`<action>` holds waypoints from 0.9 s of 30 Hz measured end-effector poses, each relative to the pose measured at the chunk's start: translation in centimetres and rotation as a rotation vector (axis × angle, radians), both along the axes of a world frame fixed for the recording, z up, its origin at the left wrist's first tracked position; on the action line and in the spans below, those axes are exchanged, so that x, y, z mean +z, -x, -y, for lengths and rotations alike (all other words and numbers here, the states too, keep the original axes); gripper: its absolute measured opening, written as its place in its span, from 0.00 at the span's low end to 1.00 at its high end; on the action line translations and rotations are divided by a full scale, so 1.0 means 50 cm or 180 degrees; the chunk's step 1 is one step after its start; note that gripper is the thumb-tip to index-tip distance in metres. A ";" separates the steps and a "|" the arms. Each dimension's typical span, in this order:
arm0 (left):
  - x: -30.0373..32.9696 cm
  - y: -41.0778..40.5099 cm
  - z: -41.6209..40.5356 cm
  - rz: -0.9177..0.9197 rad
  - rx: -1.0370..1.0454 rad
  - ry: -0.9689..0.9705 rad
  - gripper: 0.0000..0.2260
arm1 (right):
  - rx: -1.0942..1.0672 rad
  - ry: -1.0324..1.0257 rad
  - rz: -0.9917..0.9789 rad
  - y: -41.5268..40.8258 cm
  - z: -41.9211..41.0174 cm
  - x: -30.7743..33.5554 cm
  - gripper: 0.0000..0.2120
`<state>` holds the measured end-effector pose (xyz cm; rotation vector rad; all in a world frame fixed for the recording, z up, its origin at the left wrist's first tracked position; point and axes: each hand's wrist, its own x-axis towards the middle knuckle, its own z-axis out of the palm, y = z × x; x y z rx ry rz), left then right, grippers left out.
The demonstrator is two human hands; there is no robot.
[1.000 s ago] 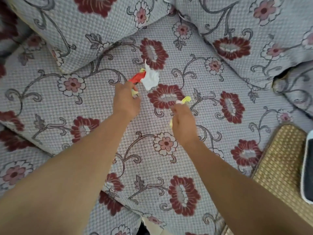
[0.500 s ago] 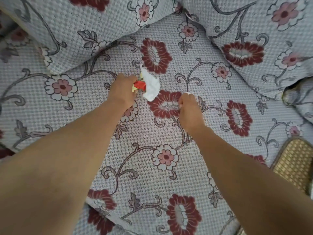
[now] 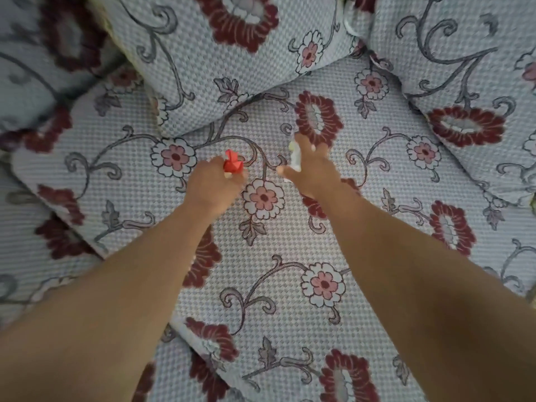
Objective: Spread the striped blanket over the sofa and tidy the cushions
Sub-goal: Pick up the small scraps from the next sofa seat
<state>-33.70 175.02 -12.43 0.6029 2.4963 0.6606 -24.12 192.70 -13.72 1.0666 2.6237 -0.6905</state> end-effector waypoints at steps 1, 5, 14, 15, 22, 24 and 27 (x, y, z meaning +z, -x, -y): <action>0.001 0.001 0.004 0.0053 0.0015 -0.0060 0.15 | 0.0032 -0.0109 0.0021 0.006 -0.002 -0.004 0.30; -0.001 0.005 0.028 0.0267 0.0142 -0.0246 0.14 | 0.0471 -0.0527 0.0245 0.022 0.012 -0.016 0.23; 0.051 -0.023 0.073 0.0381 0.0430 -0.0440 0.25 | 0.0449 0.0263 -0.0220 0.020 0.110 0.031 0.12; 0.055 -0.023 0.078 0.0438 0.0562 -0.0502 0.24 | 0.0440 0.0349 -0.0308 0.018 0.124 0.039 0.11; 0.124 -0.027 0.198 0.0538 0.1387 -0.1086 0.19 | 0.0776 0.0578 -0.0767 0.060 0.266 0.148 0.12; 0.149 -0.029 0.260 0.0424 0.1485 -0.1040 0.16 | 0.1013 0.0631 -0.0831 0.083 0.326 0.178 0.13; 0.185 -0.034 0.351 0.0178 0.1495 -0.0807 0.11 | 0.1381 0.0676 -0.0952 0.114 0.414 0.215 0.12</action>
